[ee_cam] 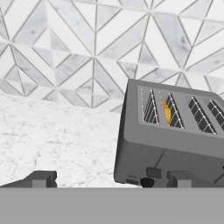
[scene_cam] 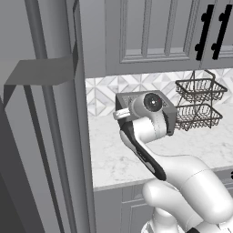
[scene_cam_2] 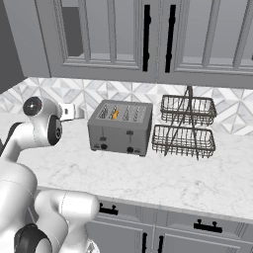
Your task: Start the toaster. Once the lever pops up, take the bread to the plate on the dining counter.
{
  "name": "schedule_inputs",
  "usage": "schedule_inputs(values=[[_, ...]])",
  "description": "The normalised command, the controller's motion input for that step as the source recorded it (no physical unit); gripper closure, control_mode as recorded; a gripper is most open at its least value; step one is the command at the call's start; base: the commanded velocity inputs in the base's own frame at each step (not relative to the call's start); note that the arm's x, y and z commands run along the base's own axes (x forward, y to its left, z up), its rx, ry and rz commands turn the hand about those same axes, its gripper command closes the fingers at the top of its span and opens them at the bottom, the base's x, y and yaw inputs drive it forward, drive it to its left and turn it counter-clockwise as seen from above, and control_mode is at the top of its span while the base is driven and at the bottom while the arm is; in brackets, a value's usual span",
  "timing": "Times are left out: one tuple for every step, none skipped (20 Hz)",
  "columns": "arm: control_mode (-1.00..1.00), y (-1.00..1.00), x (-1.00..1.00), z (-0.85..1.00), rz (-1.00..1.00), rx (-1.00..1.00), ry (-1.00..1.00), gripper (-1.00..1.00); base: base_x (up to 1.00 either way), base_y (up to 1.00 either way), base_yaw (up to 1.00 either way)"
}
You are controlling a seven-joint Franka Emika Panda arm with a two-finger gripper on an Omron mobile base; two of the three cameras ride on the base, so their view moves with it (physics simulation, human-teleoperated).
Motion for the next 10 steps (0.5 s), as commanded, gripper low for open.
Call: schedule_inputs(values=[[-1.0, 0.0, 0.0, 0.0, 0.0, 0.0, 0.0, -1.0, 0.0, 0.0, 0.0], [-1.0, 0.0, 0.0, 0.0, 0.0, 0.0, 0.0, -1.0, 0.0, 0.0, 0.0], [-1.0, 0.0, 0.0, 0.0, 0.0, 0.0, 0.0, -1.0, 0.0, 0.0, 0.0], [-1.0, 0.0, 0.0, 0.0, 0.0, 0.0, 0.0, -1.0, 0.0, 0.0, 0.0], [-1.0, 0.0, 0.0, 0.0, 0.0, 0.0, 0.0, -1.0, 0.0, 0.0, 0.0], [-1.0, 0.0, 0.0, 0.0, 0.0, 0.0, 0.0, -1.0, 0.0, 0.0, 0.0], [-1.0, 0.0, 0.0, 0.0, 0.0, 0.0, 0.0, -1.0, 0.0, 0.0, 0.0], [-1.0, 0.0, 0.0, 0.0, 0.0, 0.0, 0.0, -1.0, 0.0, 0.0, 0.0], [-1.0, 0.0, 0.0, 0.0, 0.0, 0.0, 0.0, -1.0, 0.0, 0.0, 0.0], [-1.0, 0.0, 0.0, 0.0, 0.0, 0.0, 0.0, -1.0, 0.0, 0.0, 0.0]])
